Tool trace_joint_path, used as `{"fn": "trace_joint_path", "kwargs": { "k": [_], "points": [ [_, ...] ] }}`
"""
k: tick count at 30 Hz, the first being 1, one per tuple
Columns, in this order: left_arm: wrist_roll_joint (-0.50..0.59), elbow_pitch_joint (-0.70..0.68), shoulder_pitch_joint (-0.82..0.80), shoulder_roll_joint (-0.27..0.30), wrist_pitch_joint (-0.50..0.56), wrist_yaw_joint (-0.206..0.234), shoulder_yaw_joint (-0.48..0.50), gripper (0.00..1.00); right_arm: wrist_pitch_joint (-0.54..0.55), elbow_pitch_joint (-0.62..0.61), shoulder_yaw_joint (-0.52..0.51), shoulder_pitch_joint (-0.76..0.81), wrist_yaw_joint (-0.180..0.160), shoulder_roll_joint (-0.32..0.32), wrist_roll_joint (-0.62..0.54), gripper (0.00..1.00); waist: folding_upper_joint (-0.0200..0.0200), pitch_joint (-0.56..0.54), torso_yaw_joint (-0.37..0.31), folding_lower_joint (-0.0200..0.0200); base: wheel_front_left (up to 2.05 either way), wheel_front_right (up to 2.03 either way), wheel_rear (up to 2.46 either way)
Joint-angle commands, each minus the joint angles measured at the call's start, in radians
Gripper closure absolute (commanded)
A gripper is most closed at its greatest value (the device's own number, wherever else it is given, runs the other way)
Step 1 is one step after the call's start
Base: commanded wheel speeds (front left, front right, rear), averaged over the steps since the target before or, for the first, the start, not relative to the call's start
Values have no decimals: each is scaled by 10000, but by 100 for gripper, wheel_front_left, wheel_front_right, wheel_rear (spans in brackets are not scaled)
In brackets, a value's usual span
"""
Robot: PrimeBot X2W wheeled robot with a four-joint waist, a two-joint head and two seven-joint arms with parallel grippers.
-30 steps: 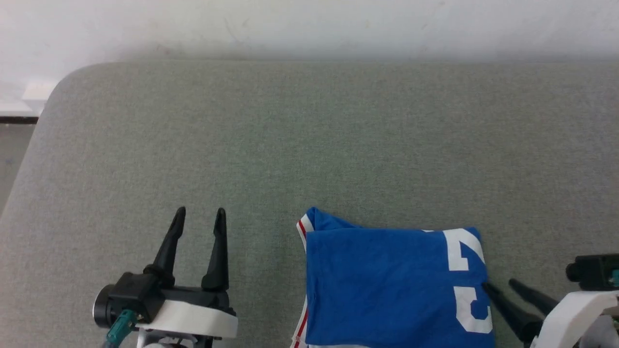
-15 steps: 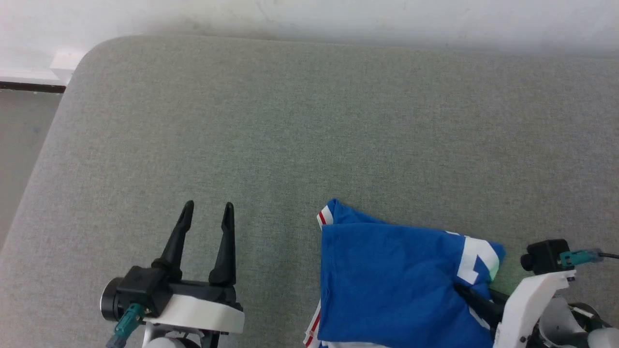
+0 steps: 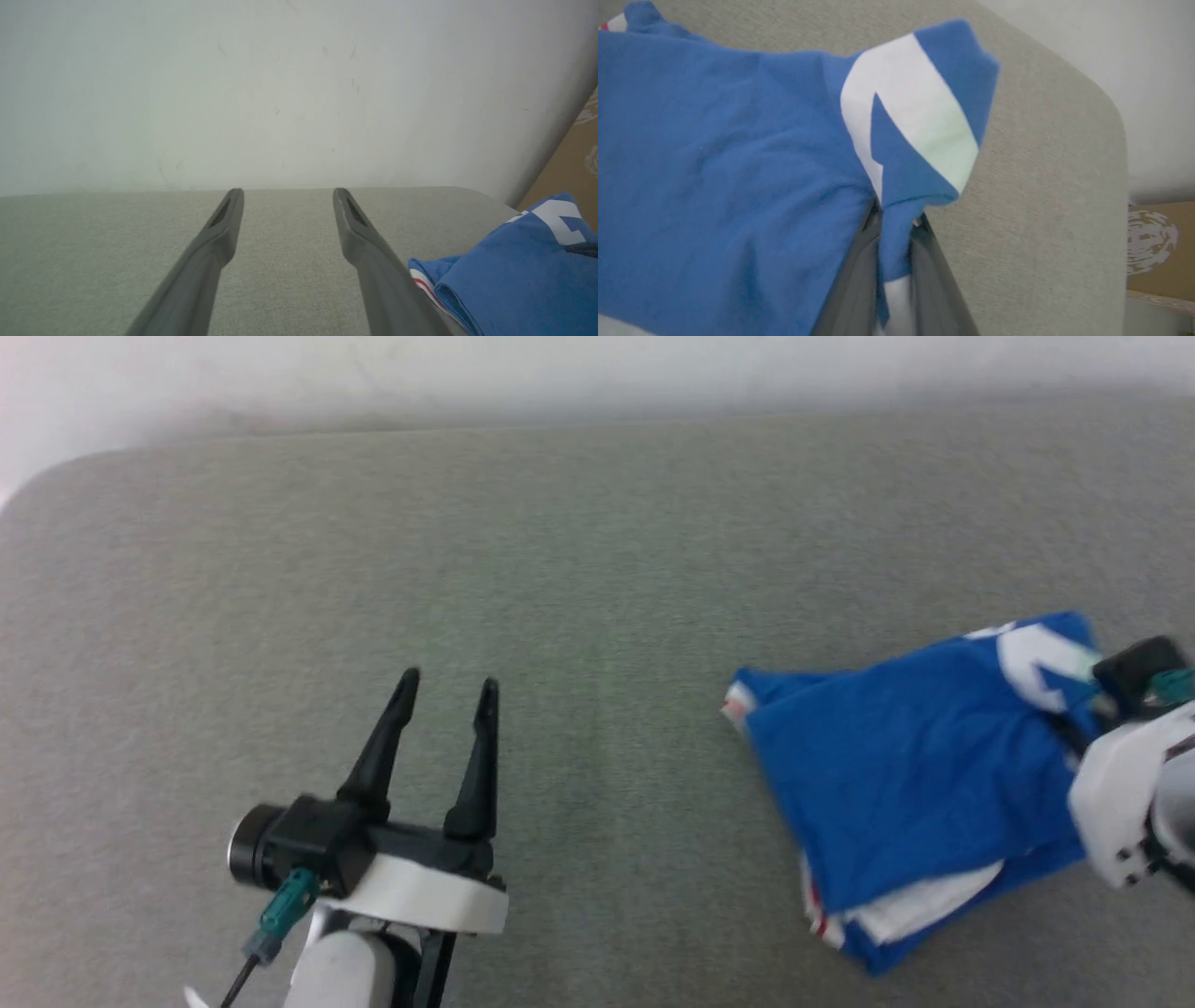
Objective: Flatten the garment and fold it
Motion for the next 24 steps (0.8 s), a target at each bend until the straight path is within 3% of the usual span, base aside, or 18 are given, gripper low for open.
{"fn": "trace_joint_path", "kwargs": {
  "k": [1,6,12,17,24],
  "points": [
    [89,32,-349,-14,-45,-51,-76,0,-10,98,40,-295,-27,-301,-132,100,1,701,-1244,0,0,0,0],
    [223,82,-1391,-14,-45,-84,-469,0,-441,946,96,-1248,-27,-1816,-298,100,1,1645,-1961,0,0,0,0],
    [477,33,-2459,-14,-45,-74,-820,0,-1424,2686,-224,-1836,-27,-3246,-82,100,1,2818,-2075,0,0,0,0],
    [743,-135,-3107,-14,-46,-102,-689,0,-2503,4344,-706,-2206,-27,-3953,-56,100,1,3634,-1779,0,0,0,0],
    [1042,-417,-3535,-1,-46,-166,-715,0,-4233,6327,-1279,-2917,-27,-4335,-391,100,1,4424,-1234,0,0,0,0]
  ]
}}
